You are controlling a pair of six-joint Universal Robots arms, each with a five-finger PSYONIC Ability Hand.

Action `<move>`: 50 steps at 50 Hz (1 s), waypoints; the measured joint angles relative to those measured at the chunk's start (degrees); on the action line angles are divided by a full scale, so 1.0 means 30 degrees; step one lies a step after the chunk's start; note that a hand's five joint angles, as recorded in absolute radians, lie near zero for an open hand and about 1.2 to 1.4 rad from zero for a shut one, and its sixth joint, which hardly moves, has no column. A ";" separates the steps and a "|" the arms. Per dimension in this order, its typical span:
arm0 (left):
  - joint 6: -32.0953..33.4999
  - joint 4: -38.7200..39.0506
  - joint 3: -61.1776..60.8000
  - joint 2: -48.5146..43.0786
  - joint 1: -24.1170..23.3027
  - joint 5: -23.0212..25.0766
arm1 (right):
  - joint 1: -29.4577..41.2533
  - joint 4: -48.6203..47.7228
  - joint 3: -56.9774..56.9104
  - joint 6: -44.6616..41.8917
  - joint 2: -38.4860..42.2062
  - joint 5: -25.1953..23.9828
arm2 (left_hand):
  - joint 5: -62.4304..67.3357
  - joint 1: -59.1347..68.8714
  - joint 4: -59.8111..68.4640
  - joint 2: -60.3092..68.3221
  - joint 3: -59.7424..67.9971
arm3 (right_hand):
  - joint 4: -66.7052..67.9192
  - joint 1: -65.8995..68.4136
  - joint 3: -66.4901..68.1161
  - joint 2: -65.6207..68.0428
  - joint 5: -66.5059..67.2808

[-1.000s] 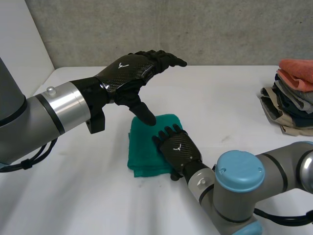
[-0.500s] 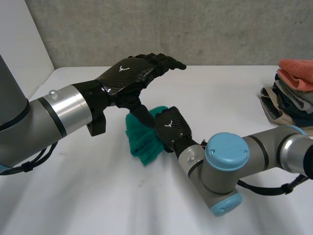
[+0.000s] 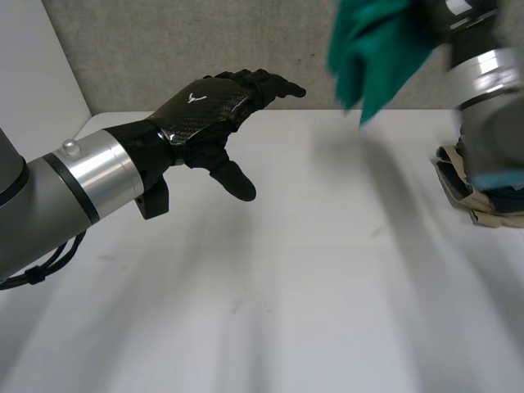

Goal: Fold the laundry.

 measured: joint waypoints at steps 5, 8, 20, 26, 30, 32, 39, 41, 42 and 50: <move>0.0002 -0.0001 -0.0084 0.0050 -0.0090 0.0029 | -0.4317 -0.0855 -0.1172 0.3200 0.0170 -0.0597 | 0.0000 0.0000 0.0000 0.0000 -0.0002 | 0.0002 0.0000 0.0114 0.0000 0.0000; 0.0012 -0.0001 -0.0113 0.0049 -0.0137 0.0031 | -0.6504 -0.1319 -0.1409 0.5020 0.0953 -0.1560 | 0.0000 0.0000 0.0000 0.0000 -0.0002 | 0.0002 0.0000 0.0119 0.0044 0.0000; 0.0179 0.0365 -0.0702 -0.0096 -0.0370 0.0004 | -1.2161 -0.3069 0.0421 0.6899 0.5527 -0.7345 | 0.0000 0.0002 -0.0002 0.0000 -0.0002 | 0.0003 0.0002 0.0310 0.0113 0.0002; 0.0196 0.0507 -0.0817 -0.0227 -0.0564 -0.0047 | -1.3525 -0.3034 0.1649 0.6058 0.5945 -0.9623 | 0.0000 0.0002 -0.0002 0.0000 -0.0002 | 0.0005 0.0002 0.0310 0.0113 0.0868; 0.0196 0.0514 -0.0856 -0.0267 -0.0723 -0.0082 | -1.3824 -0.2996 0.2038 0.5937 0.5497 -1.0361 | 0.0000 0.0002 -0.0002 0.0002 0.0000 | 0.0005 0.0002 0.0310 0.0113 0.0938; 0.0195 0.0512 -0.0880 -0.0256 -0.0782 -0.0082 | -1.3893 -0.2981 0.2123 0.5954 0.5194 -1.0486 | 0.0000 0.0000 -0.0002 0.0000 0.0000 | 0.0005 0.0002 0.0310 0.0113 0.0938; 0.0178 0.0499 -0.0967 -0.0095 -0.0889 -0.0085 | -1.4100 -0.2916 0.2646 0.6164 0.3929 -1.0536 | 0.0000 0.0000 -0.0002 0.0000 0.0000 | 0.0015 0.0002 0.0310 0.0113 0.0938; 0.0171 0.0498 -0.0995 -0.0048 -0.0897 -0.0086 | -1.4275 -0.2922 0.3027 0.6399 0.3509 -1.0590 | 0.0000 0.0000 -0.0002 0.0000 -0.0002 | 0.0020 0.0002 0.0310 0.0111 0.0938; 0.0166 0.0498 -0.1006 -0.0029 -0.0899 -0.0085 | -1.4390 -0.2948 0.3237 0.6570 0.3299 -1.0627 | 0.0000 0.0000 0.0000 0.0000 0.0000 | 0.0020 0.0002 0.0310 0.0111 0.0938; 0.0115 0.0497 -0.1039 0.0047 -0.0934 -0.0069 | -1.5457 -0.3193 0.4385 0.8106 0.2363 -1.1475 | 0.0000 0.0000 -0.0002 0.0000 0.0000 | 0.0020 0.0002 0.0310 0.0113 0.0938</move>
